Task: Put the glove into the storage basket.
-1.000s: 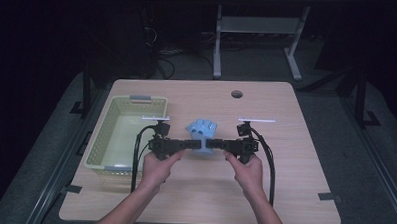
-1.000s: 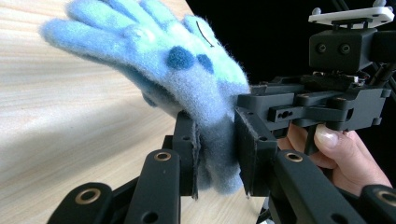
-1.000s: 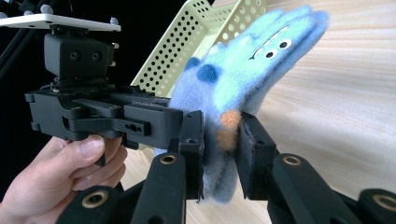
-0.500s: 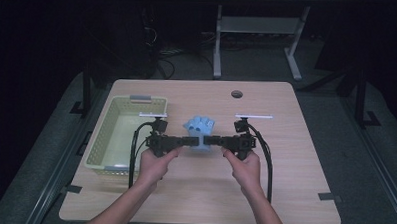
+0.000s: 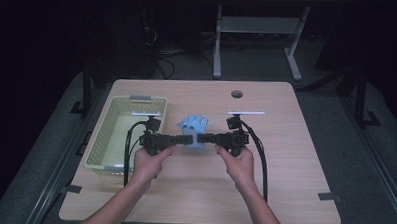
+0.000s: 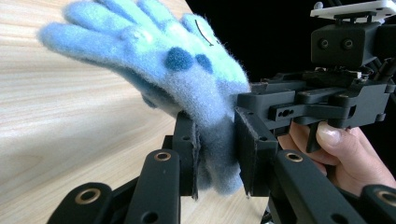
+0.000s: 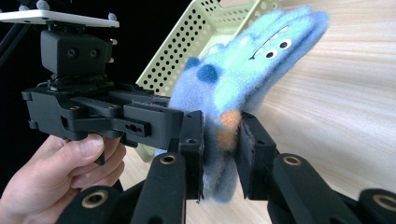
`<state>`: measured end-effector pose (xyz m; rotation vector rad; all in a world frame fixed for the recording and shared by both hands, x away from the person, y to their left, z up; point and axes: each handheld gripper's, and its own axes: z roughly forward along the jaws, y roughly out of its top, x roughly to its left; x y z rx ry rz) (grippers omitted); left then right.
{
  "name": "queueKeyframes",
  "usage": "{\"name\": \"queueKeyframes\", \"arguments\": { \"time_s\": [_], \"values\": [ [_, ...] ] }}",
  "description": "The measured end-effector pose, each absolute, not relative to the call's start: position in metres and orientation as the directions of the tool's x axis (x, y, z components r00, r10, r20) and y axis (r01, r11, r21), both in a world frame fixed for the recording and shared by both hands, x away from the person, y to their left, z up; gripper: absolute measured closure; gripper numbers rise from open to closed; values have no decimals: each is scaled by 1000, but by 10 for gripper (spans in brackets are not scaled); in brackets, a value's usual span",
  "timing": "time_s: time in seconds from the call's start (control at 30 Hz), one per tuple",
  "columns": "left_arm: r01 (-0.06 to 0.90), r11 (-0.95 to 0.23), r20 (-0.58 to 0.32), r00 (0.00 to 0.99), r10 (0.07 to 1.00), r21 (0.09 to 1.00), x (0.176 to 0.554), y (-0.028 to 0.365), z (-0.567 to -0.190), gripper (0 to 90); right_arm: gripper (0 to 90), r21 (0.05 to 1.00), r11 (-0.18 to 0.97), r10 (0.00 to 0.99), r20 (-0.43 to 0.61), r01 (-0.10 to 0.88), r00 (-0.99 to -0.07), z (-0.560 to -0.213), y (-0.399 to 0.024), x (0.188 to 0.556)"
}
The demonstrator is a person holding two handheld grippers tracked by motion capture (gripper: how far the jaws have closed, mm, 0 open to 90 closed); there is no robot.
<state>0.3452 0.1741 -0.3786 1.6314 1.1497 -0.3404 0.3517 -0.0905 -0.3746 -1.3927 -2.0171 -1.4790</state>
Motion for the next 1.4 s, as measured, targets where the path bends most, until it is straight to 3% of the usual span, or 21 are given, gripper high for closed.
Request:
{"name": "queueKeyframes", "arguments": {
  "time_s": [1.4],
  "values": [
    [793, 99, -705, 468, 533, 602, 342, 251, -369, 707, 735, 596, 83, 477, 680, 799, -557, -363, -14, 370]
  ]
}}
